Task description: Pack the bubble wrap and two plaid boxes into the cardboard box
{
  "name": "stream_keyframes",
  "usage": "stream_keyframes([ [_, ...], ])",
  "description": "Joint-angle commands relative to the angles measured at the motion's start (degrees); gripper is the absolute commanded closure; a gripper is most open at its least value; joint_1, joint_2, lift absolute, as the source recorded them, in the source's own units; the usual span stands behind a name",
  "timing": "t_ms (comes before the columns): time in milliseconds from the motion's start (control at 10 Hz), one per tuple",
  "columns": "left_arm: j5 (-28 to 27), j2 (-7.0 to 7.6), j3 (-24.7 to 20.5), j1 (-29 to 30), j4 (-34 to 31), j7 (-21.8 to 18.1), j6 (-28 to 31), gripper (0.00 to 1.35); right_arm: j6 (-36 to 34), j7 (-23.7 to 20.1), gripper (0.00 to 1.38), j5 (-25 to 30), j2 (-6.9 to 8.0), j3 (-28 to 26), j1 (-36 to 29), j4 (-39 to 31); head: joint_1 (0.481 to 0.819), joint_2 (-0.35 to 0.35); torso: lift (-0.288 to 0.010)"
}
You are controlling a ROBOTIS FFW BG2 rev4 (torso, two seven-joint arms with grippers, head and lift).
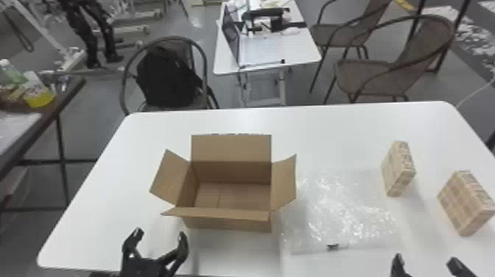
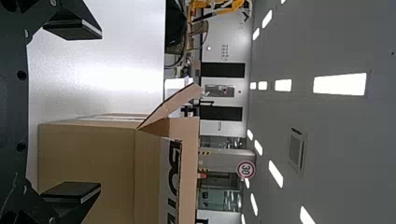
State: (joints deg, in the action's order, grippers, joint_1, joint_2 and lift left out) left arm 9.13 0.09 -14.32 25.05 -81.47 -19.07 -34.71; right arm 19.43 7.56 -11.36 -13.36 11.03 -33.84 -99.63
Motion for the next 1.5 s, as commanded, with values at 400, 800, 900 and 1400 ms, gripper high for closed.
stream_keyframes([
  [400,0.1,-0.24,0.2,-0.1,0.1,0.3,0.0,0.16,0.0,0.0,0.28,-0.2,0.00,0.0,0.0,0.1,0.695,0.175,-0.087],
  [800,1.2,-0.24,0.0,0.0,0.1,0.3,-0.1,0.16,0.0,0.0,0.28,-0.2,0.00,0.0,0.1,0.1,0.695,0.174,-0.087],
  [900,1.6,-0.24,-1.0,0.2,-0.3,0.3,-0.8,0.16,0.0,0.0,0.28,-0.2,0.00,0.0,0.1,0.0,0.695,0.177,-0.087],
  [1400,4.6,-0.24,-8.1,-1.2,-10.6,0.0,9.2,0.16,0.0,0.0,0.28,-0.4,-0.18,0.0,0.1,0.0,0.695,0.266,-0.087],
])
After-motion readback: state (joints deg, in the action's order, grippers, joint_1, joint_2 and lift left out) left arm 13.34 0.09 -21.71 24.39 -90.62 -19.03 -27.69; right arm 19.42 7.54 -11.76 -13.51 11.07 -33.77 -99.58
